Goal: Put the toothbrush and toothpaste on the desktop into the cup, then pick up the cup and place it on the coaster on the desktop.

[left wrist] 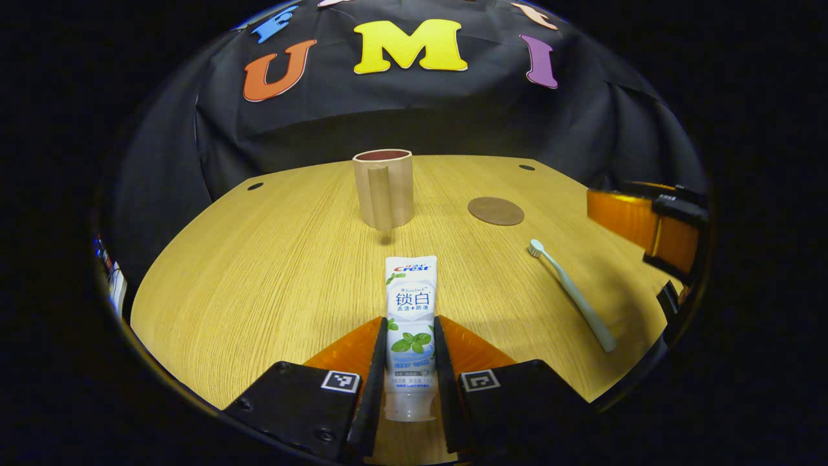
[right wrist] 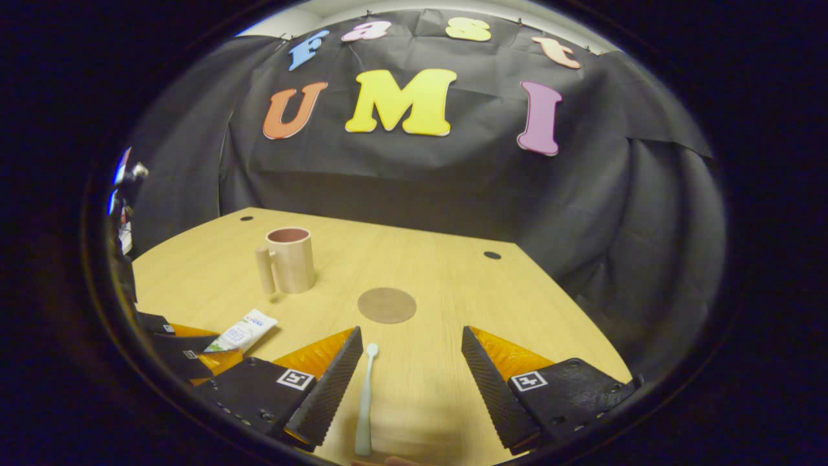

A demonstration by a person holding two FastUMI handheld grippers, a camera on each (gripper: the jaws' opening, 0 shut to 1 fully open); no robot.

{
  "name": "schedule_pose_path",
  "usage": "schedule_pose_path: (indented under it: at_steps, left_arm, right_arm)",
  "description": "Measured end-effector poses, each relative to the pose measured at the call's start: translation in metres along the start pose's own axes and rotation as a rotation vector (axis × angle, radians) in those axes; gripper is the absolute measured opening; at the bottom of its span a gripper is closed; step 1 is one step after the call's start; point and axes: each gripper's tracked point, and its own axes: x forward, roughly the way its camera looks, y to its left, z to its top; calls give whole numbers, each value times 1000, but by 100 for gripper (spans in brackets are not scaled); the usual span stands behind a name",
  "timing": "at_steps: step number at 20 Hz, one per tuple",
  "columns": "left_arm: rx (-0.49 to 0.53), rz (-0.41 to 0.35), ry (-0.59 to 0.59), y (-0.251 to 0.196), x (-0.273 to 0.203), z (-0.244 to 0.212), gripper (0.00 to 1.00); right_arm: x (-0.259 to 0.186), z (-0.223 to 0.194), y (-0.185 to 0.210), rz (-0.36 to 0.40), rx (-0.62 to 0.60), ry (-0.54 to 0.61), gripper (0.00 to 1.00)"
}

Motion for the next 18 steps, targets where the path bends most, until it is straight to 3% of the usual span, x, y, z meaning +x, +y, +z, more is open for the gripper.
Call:
schedule_pose_path:
  at_steps: [5, 13, 17, 18]
  left_arm:
    - [-46, 57, -150, 16, -20, 41, 42]
    - [-76, 85, -234, 19, -39, 65, 42]
    - [-82, 72, -231, 17, -39, 63, 42]
    - [-83, 70, -223, 18, -39, 61, 42]
  right_arm:
    - [14, -36, 16, 38, 41, 150, 95]
    - [22, -69, 38, 83, 30, 278, 95]
    - [24, -71, 37, 90, 93, 302, 89]
    - [25, -74, 35, 86, 105, 310, 71]
